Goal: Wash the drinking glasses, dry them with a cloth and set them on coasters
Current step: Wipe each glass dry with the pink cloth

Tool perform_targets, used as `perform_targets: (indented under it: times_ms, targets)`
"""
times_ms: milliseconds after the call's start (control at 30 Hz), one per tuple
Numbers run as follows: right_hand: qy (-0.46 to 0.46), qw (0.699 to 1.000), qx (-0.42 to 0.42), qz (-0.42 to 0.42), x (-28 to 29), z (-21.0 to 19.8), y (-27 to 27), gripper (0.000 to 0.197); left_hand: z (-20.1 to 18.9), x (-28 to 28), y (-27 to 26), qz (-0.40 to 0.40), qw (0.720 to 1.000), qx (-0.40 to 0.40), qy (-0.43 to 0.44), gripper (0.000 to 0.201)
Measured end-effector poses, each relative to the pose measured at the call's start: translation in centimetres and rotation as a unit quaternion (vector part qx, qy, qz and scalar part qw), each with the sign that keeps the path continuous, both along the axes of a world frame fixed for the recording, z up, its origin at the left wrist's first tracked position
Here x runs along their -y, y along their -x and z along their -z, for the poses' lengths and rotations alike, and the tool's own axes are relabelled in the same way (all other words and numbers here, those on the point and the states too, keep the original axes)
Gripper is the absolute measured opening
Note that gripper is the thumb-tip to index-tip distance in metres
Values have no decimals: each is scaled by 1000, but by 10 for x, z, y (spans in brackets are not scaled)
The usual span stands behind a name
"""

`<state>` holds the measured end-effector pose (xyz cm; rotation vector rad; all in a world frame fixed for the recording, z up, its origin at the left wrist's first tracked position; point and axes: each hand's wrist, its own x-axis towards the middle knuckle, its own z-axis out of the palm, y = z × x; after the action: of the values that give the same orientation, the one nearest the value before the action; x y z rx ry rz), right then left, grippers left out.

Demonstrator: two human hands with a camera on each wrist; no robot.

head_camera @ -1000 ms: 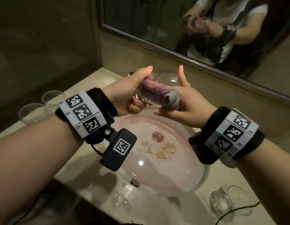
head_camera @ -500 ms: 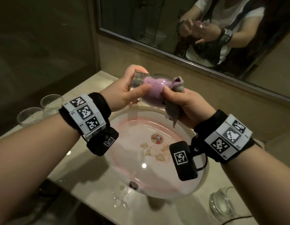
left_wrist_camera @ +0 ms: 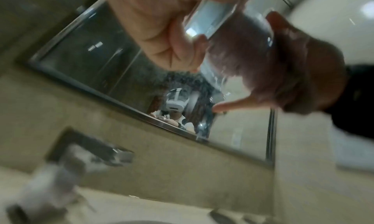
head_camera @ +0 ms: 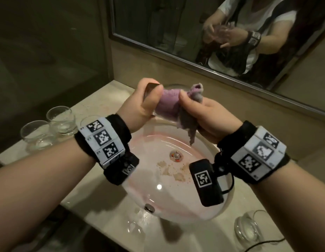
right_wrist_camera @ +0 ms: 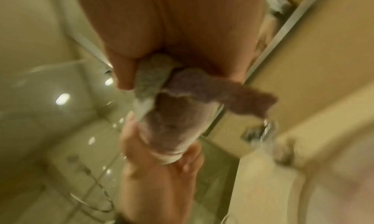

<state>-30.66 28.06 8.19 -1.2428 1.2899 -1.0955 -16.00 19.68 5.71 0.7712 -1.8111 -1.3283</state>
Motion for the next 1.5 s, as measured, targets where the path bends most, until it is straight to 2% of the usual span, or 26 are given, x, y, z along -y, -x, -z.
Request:
perform_targets:
  times_ms: [67, 133, 200, 267, 333, 400, 433, 467, 533, 600, 633, 733, 767, 833, 900, 967, 1000, 1033, 1100, 1167, 1200, 1233, 1300, 1367, 1433, 1500]
  targets:
    - [-14, 996, 84, 15, 1, 2, -3, 52, 6, 2, -6, 16, 992, 1, 129, 38]
    - [-18, 995, 95, 25, 4, 8, -3, 52, 11, 10, -8, 37, 990, 9, 134, 47]
    - [-7, 999, 14, 49, 5, 7, -4, 44, 12, 15, -8, 88, 996, -4, 12, 62]
    - [39, 990, -117, 70, 2, 3, -2, 25, 8, 18, -7, 138, 972, -1, -192, 88]
    - [96, 961, -258, 20, 2, 2, 2, 9, 5, 20, -6, 158, 936, 23, -314, 88]
    - [115, 926, -358, -29, 4, 2, 2, 6, 3, 18, -3, 148, 930, 9, -337, 75]
    - [111, 927, -356, -34, 5, 4, 2, 5, 3, 16, 0, 123, 940, -7, -317, 68]
    - [93, 948, -303, -33, 6, 6, 4, 5, 5, 15, 2, 82, 960, -12, -267, 64]
    - [20, 994, -105, -18, 5, 7, 5, 25, 8, 12, 3, 13, 996, 21, -84, 58]
    - [-23, 996, 85, -25, 4, 8, 7, 40, 8, 9, -1, 26, 993, 35, 109, 57]
    - [-27, 990, 138, -21, 4, 9, 8, 43, 8, 8, -4, 51, 986, 30, 155, 62]
    - [-15, 993, 118, 1, 4, 11, 7, 52, 10, 15, -8, 100, 977, 33, 188, 66]
    - [-10, 996, 92, 17, 5, 10, 8, 53, 11, 17, -7, 117, 981, 28, 151, 70]
    - [15, 999, -14, 38, 2, 2, 10, 37, 8, 16, -4, 151, 986, 4, -66, 85]
    - [72, 979, -190, 17, -3, -6, 9, 2, 0, 15, -1, 177, 946, 12, -269, 93]
    - [98, 941, -325, -11, -4, -5, 10, 15, -5, 16, 2, 167, 930, 30, -326, 90]
    - [103, 942, -320, -12, -4, -3, 8, 12, -6, 15, 6, 153, 933, 21, -324, 83]
    - [107, 953, -284, -3, -1, 1, 8, 6, -6, 12, 10, 127, 942, 9, -311, 73]
    - [49, 990, -128, 40, 3, 3, 8, 28, -3, 9, 14, 46, 978, 12, -204, 57]
    - [-21, 996, 75, 34, 6, -1, 9, 47, 2, 7, 12, 23, 999, 29, -20, 56]
    - [-37, 990, 130, 29, 5, -4, 9, 52, 4, 6, 9, 38, 996, 28, 71, 58]
    - [-45, 986, 155, 34, 4, -6, 9, 53, 5, 7, 5, 58, 989, 29, 134, 63]
    - [-47, 990, 125, 55, 4, -4, 9, 50, 9, 12, -1, 91, 979, 39, 180, 65]
    - [-25, 996, 8, 90, 0, -4, 10, 44, 9, 14, -2, 128, 985, 37, 107, 66]
    - [39, 989, -110, 87, -5, -6, 8, 28, 2, 13, 2, 143, 985, 19, -91, 75]
    - [114, 964, -236, 40, -9, -6, 7, 10, -6, 14, 5, 144, 956, 47, -252, 86]
